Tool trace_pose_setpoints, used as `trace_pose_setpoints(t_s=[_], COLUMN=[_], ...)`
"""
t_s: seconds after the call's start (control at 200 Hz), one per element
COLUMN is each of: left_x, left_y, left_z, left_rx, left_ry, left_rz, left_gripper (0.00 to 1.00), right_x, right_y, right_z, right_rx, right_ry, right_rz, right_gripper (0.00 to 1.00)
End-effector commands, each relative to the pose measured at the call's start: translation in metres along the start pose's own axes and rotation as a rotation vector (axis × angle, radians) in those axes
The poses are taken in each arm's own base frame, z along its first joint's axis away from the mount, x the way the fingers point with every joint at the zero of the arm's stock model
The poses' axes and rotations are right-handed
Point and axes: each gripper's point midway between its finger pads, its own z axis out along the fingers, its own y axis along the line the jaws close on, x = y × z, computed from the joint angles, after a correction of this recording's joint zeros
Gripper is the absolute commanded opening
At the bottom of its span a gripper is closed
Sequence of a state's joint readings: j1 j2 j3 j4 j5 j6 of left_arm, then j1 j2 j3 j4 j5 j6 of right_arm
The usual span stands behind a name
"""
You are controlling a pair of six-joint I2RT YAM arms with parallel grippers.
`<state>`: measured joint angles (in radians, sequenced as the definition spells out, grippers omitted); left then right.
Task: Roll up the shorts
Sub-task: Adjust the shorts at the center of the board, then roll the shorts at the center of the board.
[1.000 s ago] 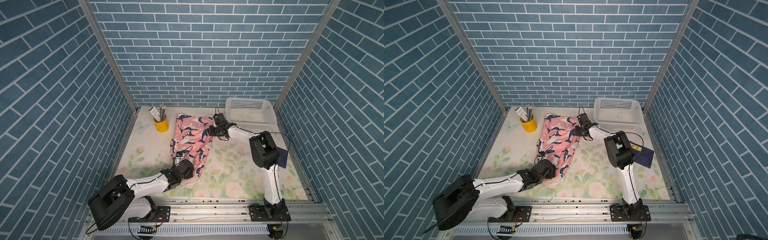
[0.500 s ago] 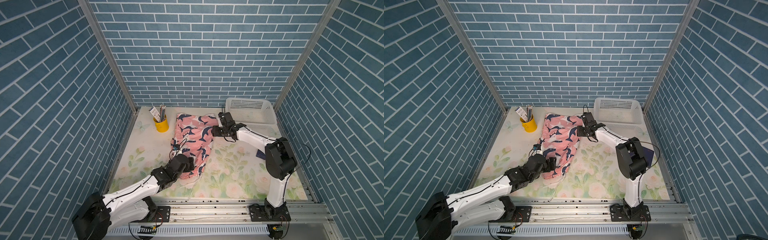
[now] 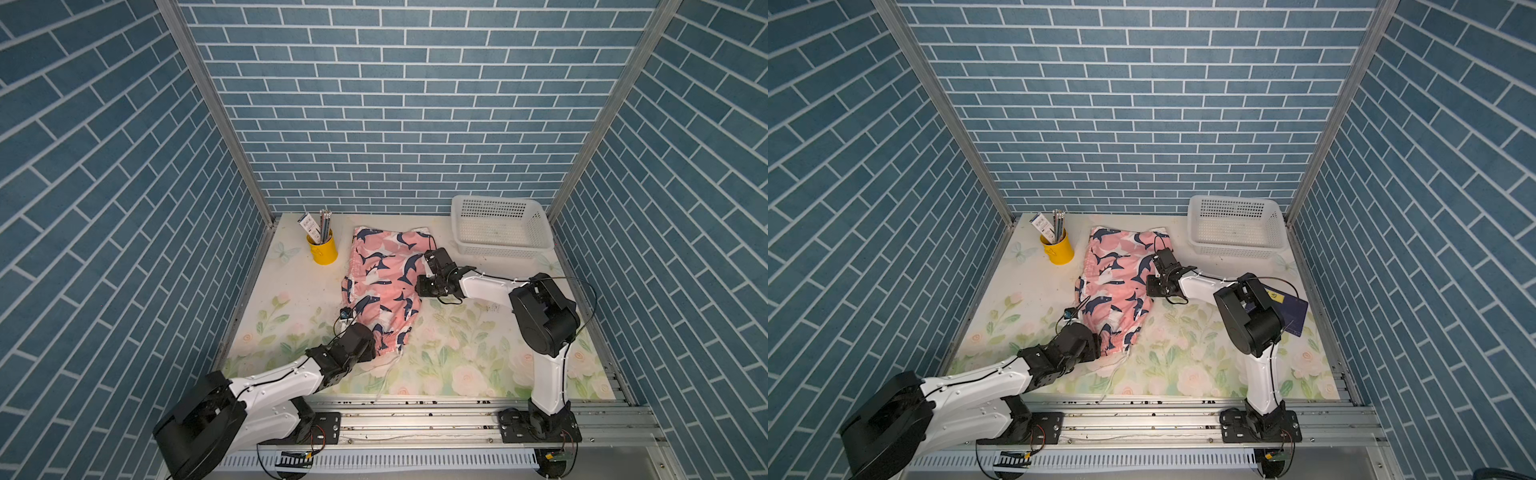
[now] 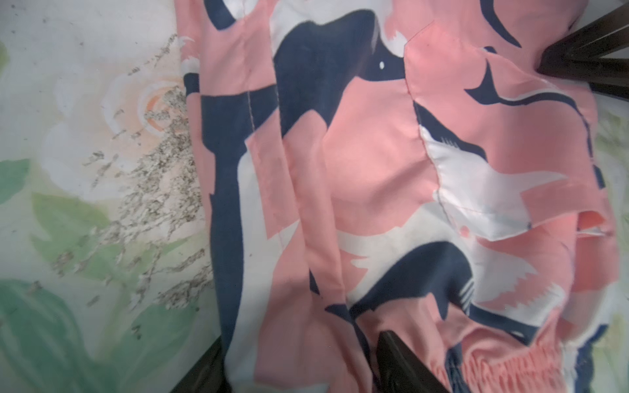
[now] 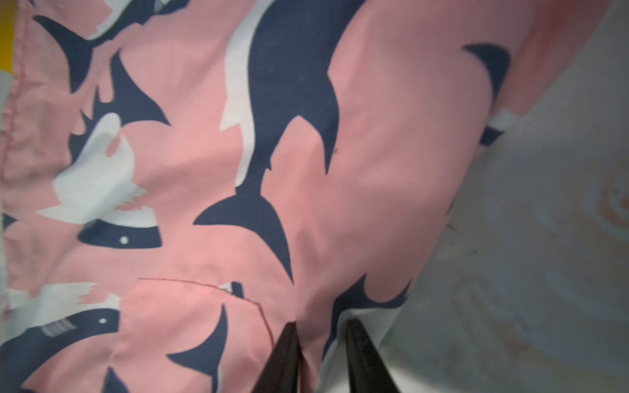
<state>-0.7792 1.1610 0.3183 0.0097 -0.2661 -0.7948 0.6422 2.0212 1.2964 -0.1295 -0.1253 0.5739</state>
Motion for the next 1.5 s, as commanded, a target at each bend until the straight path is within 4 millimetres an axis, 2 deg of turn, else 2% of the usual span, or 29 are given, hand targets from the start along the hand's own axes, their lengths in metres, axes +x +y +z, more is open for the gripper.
trace_pose_setpoints(t_s=[0.0,0.135,0.21,0.305,0.405,0.545,0.725,0.785,0.905,1.08,1.335,1.405,1.495], left_x=[-0.017,-0.031,-0.038,-0.047,-0.051,-0.046,-0.031,-0.028,-0.023,-0.02,-0.018,-0.019,-0.02], left_y=[-0.018,-0.032,-0.039,-0.041,-0.04,-0.034,-0.028,-0.027,-0.022,-0.025,-0.032,-0.035,-0.037], left_z=[0.012,0.023,0.019,0.005,-0.01,-0.021,-0.014,-0.01,-0.001,0.008,0.02,0.021,0.023], left_rx=[0.055,0.057,0.075,0.104,0.131,0.151,0.17,0.165,0.133,0.145,0.165,0.176,0.191], left_ry=[-0.028,-0.03,-0.034,-0.071,-0.093,-0.099,-0.084,-0.075,-0.063,-0.063,-0.054,-0.054,-0.058], left_rz=[0.001,0.035,0.036,0.011,-0.01,-0.014,-0.032,-0.035,-0.034,-0.037,-0.033,-0.033,-0.037], left_gripper=[0.69,0.67,0.7,0.76,0.83,0.85,0.77,0.74,0.74,0.77,0.75,0.75,0.75], right_x=[-0.039,-0.063,-0.069,-0.063,-0.037,0.01,0.063,0.071,0.09,0.111,0.115,0.115,0.113], right_y=[-0.01,-0.007,-0.002,0.004,0.006,0.015,0.046,0.051,0.058,0.053,0.067,0.078,0.084], right_z=[0.003,0.004,-0.007,-0.029,-0.048,-0.061,-0.068,-0.069,-0.066,-0.054,-0.044,-0.045,-0.046], right_rx=[0.013,0.023,0.017,0.007,-0.011,-0.08,-0.206,-0.223,-0.261,-0.272,-0.372,-0.436,-0.474], right_ry=[-0.094,-0.117,-0.13,-0.141,-0.114,-0.042,0.036,0.05,0.084,0.126,0.13,0.132,0.133], right_rz=[0.043,-0.003,-0.022,-0.05,-0.089,-0.126,-0.204,-0.214,-0.217,-0.185,-0.143,-0.129,-0.12], right_gripper=[0.17,0.19,0.3,0.48,0.56,0.58,0.58,0.6,0.62,0.62,0.55,0.49,0.3])
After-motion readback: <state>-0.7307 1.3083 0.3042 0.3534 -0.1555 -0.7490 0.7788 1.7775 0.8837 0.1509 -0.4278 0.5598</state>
